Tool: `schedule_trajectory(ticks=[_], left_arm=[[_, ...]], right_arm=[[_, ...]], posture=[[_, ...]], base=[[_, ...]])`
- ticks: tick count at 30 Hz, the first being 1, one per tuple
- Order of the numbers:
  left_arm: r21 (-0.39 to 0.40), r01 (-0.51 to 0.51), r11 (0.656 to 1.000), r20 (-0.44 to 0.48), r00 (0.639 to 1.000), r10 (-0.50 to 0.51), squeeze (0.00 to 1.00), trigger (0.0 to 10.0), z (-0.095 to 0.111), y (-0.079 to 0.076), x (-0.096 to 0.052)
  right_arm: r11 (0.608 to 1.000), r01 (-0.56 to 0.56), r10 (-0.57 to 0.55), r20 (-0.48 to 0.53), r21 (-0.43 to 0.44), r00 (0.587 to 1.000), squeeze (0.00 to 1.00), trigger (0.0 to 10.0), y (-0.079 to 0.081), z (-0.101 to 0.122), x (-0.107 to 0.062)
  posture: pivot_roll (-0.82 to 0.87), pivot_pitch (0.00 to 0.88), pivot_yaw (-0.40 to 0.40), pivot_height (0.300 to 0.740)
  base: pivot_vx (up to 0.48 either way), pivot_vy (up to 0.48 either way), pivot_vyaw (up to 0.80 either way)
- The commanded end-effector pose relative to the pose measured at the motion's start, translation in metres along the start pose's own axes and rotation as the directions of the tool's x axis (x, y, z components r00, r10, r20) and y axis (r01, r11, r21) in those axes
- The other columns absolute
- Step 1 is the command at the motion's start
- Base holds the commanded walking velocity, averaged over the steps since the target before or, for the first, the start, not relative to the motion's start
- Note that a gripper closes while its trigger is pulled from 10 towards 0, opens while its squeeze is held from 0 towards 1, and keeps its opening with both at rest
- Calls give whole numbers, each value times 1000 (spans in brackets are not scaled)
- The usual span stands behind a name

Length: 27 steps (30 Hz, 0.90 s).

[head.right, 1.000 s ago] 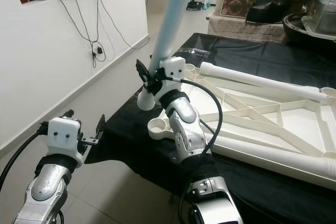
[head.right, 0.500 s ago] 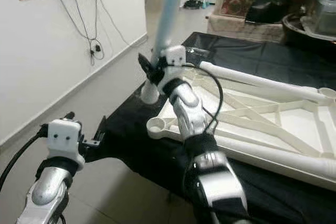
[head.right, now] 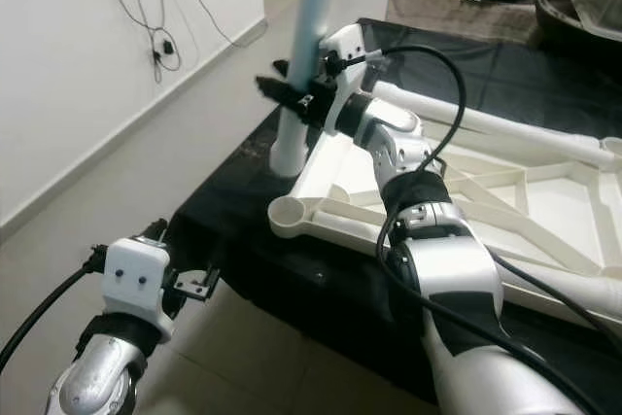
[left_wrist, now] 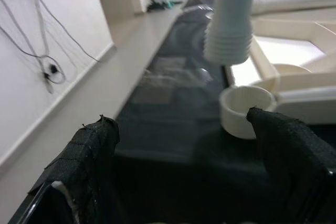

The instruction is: Building children table

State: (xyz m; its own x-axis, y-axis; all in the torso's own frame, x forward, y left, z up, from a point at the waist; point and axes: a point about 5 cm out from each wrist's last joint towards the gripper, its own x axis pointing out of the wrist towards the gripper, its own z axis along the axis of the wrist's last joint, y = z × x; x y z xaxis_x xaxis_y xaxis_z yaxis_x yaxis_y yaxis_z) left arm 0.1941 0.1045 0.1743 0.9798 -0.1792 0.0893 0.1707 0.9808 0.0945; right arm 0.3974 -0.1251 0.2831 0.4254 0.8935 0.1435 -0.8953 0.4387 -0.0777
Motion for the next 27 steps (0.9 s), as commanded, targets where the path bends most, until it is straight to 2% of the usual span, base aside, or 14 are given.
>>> schedule_trajectory(ticks=[1,5,7,12,20,27], left_arm=[[12,14,1000,-27,1000,-13,0,10000,-1,-3,-6],[11,15,1000,-29,999,-14,0,10000,-1,-3,-7],[8,17,1000,-39,999,-16,0,10000,-1,-3,-9],[12,26,1000,-51,998,-25,0,10000,0,-5,-10],[16,29,999,-71,997,-28,0,10000,-1,-6,-15],[18,34,999,-73,997,-33,0,10000,0,-7,-15]], right_arm=[[992,-122,122,-9,18,992,0,10000,4,7,0],[988,-155,156,-24,17,988,0,10000,5,7,-1],[970,-243,244,-41,17,969,0,10000,9,6,-1],[945,-324,326,-41,32,945,0,10000,14,5,1],[930,-365,367,-68,40,928,0,10000,16,1,-1],[937,-349,349,-95,19,932,0,10000,14,-1,-3]], posture=[[85,230,14,740],[85,230,14,740],[91,232,17,740],[99,239,25,740],[106,249,28,740],[107,254,28,740]], base=[[0,0,0],[0,0,0],[0,0,0],[0,0,0],[0,0,0],[0,0,0]])
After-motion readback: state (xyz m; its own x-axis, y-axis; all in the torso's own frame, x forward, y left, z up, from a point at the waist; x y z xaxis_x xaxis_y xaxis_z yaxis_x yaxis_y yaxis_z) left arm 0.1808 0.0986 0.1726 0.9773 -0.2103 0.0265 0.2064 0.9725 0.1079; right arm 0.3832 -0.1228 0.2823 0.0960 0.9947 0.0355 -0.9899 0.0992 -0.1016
